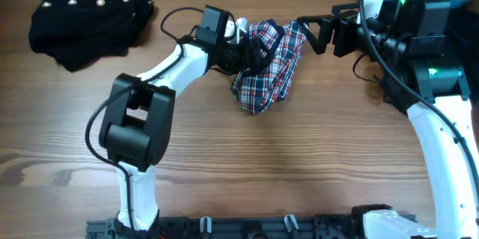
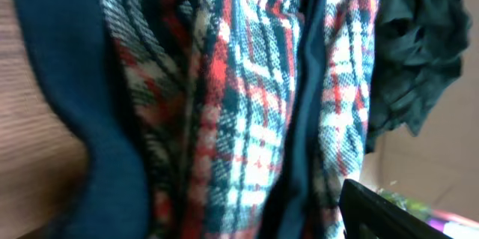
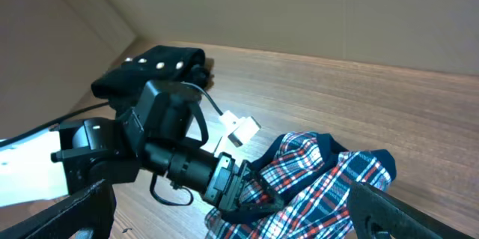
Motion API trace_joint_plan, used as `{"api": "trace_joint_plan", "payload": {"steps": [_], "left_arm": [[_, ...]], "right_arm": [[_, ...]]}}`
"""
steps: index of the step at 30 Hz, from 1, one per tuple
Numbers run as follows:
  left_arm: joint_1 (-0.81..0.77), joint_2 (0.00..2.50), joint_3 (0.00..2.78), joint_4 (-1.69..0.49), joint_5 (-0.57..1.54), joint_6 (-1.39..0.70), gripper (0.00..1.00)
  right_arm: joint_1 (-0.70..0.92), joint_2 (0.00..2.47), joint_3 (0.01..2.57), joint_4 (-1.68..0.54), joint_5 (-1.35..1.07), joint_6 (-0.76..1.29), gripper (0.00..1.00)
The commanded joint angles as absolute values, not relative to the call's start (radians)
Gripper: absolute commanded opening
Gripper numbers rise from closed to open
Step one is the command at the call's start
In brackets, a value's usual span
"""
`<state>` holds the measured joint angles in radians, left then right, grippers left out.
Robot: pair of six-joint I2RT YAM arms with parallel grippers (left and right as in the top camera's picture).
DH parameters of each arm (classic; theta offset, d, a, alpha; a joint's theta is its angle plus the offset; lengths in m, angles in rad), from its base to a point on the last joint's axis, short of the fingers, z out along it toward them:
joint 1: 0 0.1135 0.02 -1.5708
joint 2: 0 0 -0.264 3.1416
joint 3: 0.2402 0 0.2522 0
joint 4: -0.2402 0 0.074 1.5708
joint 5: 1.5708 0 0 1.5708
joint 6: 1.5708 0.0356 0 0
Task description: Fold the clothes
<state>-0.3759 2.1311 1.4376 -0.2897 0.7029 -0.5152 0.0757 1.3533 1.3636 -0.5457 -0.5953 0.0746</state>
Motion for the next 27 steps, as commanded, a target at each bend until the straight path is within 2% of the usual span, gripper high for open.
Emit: {"api": "trace_joint_plan", "payload": {"steps": [1, 11, 18, 27], "left_arm": [[-0.334, 2.146, 1.437, -0.305, 0.672, -0.372, 0.89], [-0.262, 2.145, 1.438, -0.315, 0.636, -0.230, 0.89], [-0.335, 2.146, 1.438, -0.348, 0.461, -0.159, 0.92], [-0.402, 2.164, 1.438, -0.342, 0.455, -0.161, 0.93]], "right_arm": [[0.072, 1.335, 1.364, -0.544, -0.623, 0.078, 1.00], [0.072, 1.335, 1.364, -0.544, -0.623, 0.079, 1.00], [0.072, 1.335, 1.364, -0.543, -0.630, 0.082, 1.00], [0.073, 1.335, 1.364, -0.543, -0.644, 0.082, 1.00]]}}
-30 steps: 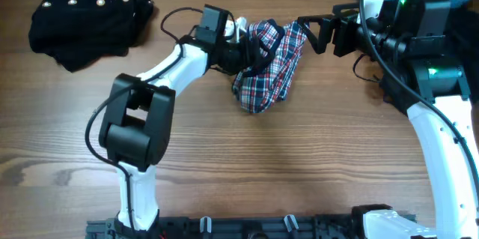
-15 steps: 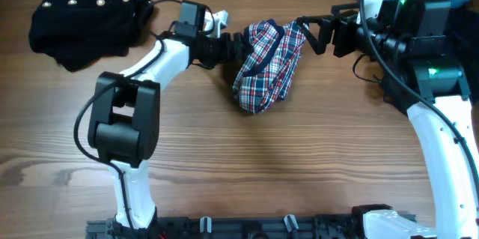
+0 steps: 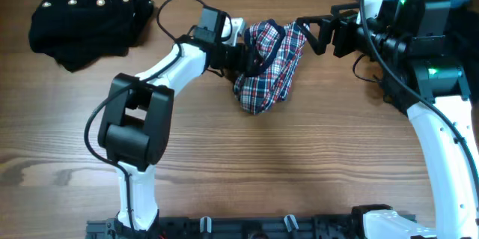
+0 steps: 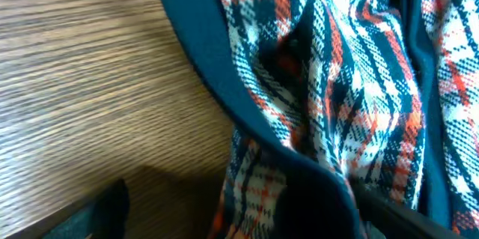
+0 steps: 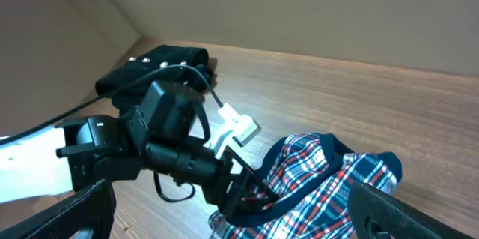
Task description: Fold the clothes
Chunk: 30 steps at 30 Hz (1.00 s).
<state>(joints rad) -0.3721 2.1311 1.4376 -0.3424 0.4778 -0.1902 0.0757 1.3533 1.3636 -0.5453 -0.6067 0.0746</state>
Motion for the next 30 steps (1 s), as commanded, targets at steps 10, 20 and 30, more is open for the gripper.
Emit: {"api": "trace_joint_plan", "payload": {"steps": [10, 20, 30], "left_arm": [[-0.409, 2.193, 1.438, -0.291, 0.736, -0.250, 0.85], [-0.413, 2.193, 1.438, -0.214, 0.904, -0.331, 0.04], [-0.414, 2.189, 1.439, -0.158, 0.941, -0.373, 0.04]], "right_arm": [[0.072, 1.335, 1.364, -0.543, -0.656, 0.081, 1.00], [0.072, 1.335, 1.364, -0.543, -0.656, 0.078, 1.00], [0.072, 1.335, 1.364, -0.543, -0.651, 0.047, 1.00]]}}
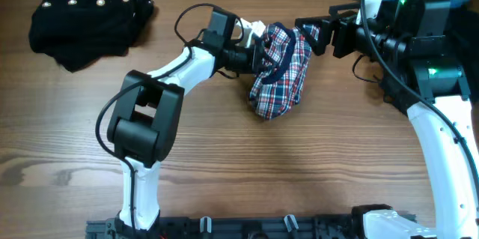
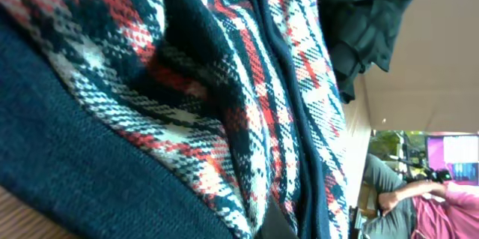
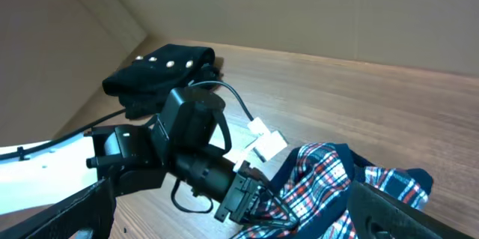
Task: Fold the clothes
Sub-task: 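Carry the plaid bundle with the left gripper to the top-left black garment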
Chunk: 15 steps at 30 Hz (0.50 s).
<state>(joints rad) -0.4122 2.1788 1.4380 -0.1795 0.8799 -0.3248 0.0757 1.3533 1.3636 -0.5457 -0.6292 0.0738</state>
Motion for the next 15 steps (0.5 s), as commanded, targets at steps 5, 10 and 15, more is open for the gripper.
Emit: {"api": "trace_joint_plan", "payload": {"steps": [5, 10, 15], "left_arm": [[-0.358, 2.168, 1.467, -0.130, 0.962, -0.436, 0.04], [-0.276, 2.118, 1.497, -0.130, 0.961, -0.481, 0.04], [-0.193, 2.056, 1.533, -0.130, 0.961, -0.520, 0.04]], "right_arm": [[0.068, 1.335, 1.364, -0.543, -0.607, 0.043, 1.00], [0.050, 1.335, 1.364, -0.544, -0.599, 0.045, 1.00], [0.031, 1.335, 1.364, -0.546, -0.599, 0.045, 1.00]]}}
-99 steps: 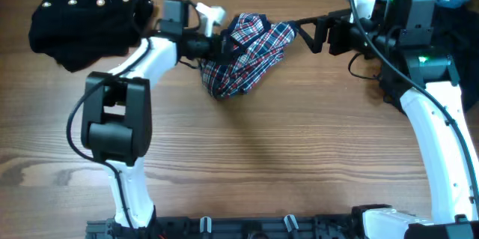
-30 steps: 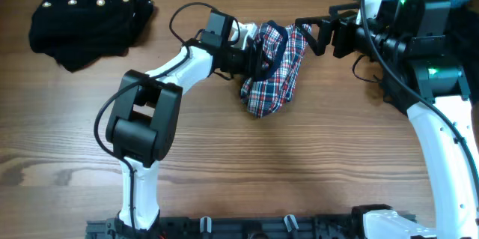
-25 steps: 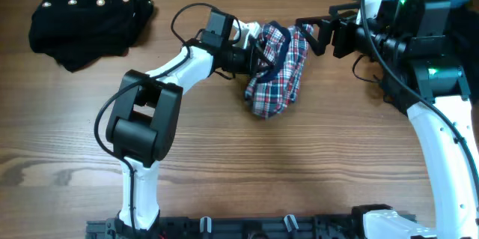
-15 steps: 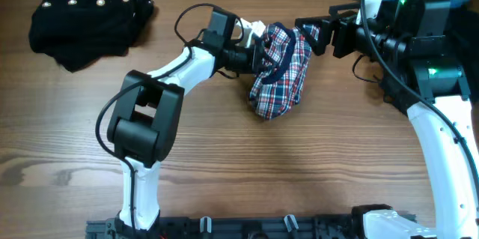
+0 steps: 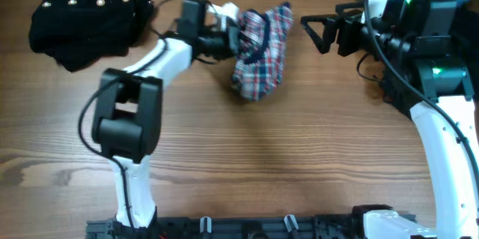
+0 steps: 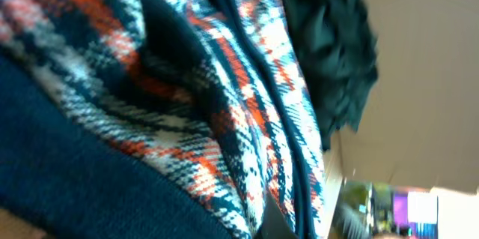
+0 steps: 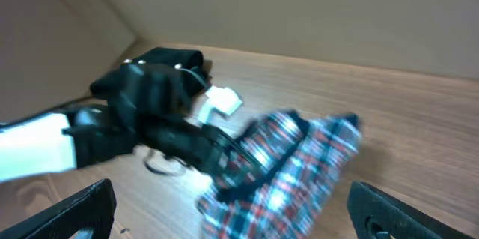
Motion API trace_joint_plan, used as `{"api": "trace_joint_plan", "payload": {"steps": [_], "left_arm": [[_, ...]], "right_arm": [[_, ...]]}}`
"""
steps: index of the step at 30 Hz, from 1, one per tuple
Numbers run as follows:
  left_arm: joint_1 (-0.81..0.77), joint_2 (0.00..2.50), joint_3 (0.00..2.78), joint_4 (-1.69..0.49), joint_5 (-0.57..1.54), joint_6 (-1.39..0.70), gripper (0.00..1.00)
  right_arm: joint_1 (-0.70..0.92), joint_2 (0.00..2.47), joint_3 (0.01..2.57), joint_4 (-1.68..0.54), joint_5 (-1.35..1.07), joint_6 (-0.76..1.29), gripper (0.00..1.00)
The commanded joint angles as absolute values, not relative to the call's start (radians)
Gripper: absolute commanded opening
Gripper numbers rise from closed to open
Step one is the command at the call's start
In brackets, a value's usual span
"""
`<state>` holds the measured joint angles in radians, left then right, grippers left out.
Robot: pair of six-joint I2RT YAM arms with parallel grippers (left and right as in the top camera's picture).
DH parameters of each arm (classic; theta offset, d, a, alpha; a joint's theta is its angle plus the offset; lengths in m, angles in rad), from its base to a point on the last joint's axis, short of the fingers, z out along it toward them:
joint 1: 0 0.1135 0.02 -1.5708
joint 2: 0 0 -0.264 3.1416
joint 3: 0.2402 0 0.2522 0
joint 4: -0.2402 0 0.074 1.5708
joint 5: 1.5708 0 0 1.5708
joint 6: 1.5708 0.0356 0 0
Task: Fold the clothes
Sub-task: 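Carry the plaid bundle with the left gripper to the top-left black garment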
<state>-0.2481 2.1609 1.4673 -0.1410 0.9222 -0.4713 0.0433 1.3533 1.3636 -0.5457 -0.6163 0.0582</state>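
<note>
A red, white and navy plaid garment hangs bunched at the far middle of the table. My left gripper is shut on its upper left part. The cloth fills the left wrist view and hides the fingers. My right gripper stands open to the right of the garment, apart from it. In the right wrist view the blurred plaid garment lies ahead between the wide-spread fingertips, with nothing in that gripper.
A folded black garment with pale studs lies at the far left corner. A heap of dark clothes sits at the far right behind the right arm. Bare wood table spreads across the near half.
My left gripper has moved left and toward the far edge, carrying the plaid garment with it. The gap to the open right gripper has widened. The right arm has barely moved.
My left gripper held the bunched plaid garment at the far middle while the right gripper stood open beside it. Later the garment was shifted right, close to the right gripper's fingers. Now it hangs further left, nearer the black garment.
</note>
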Motion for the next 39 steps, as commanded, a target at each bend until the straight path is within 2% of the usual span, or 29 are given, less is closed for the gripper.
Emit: {"api": "trace_joint_plan", "payload": {"steps": [1, 14, 25, 32, 39], "left_arm": [[-0.179, 2.045, 1.543, -0.130, 0.961, -0.532, 0.04], [-0.081, 1.934, 1.700, -0.111, 0.847, -0.660, 0.04], [0.019, 1.844, 1.700, -0.150, 0.519, -0.694, 0.04], [0.063, 1.844, 1.700, -0.167, 0.224, -0.746, 0.04], [0.151, 1.846, 1.700, -0.155, 0.150, -0.746, 0.04]], "right_arm": [[0.031, 1.335, 1.364, -0.547, -0.599, 0.044, 0.99], [0.031, 1.349, 1.361, -0.582, -0.583, 0.044, 1.00], [0.031, 1.374, 1.359, -0.620, -0.565, 0.028, 1.00], [0.031, 1.417, 1.359, -0.645, -0.554, 0.025, 1.00], [0.031, 1.476, 1.359, -0.663, -0.546, 0.026, 1.00]]}}
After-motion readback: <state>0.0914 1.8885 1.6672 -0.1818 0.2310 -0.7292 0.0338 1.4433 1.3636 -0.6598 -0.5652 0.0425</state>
